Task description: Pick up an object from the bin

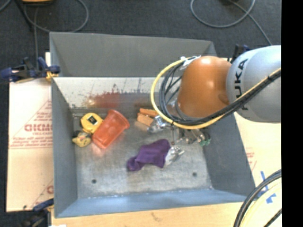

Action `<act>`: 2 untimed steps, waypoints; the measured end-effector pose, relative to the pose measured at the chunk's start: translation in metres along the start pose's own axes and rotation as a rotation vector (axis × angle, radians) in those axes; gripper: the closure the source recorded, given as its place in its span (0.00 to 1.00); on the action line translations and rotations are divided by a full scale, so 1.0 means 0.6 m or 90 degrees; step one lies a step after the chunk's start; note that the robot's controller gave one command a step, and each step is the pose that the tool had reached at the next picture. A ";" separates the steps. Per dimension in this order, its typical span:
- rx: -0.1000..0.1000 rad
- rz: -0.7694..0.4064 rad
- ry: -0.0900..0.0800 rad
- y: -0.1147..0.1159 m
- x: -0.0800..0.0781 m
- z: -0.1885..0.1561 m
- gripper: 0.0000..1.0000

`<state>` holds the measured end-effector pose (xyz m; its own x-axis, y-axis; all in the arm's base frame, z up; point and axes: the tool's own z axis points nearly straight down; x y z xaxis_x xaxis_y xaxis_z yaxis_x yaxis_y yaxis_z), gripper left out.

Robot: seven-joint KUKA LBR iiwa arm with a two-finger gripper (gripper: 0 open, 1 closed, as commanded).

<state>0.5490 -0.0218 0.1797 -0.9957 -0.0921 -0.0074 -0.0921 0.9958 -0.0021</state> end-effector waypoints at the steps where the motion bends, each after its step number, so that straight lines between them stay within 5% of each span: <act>1: -0.003 -0.208 0.002 0.067 -0.031 0.087 0.00; 2: -0.002 -0.126 0.001 0.016 -0.033 0.156 0.00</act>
Offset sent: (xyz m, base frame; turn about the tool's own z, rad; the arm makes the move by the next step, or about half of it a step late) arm 0.0198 -0.0005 -0.1097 -0.1676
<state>0.5686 -0.0108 0.0861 -0.9581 -0.2864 -0.0054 -0.2864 0.9581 -0.0001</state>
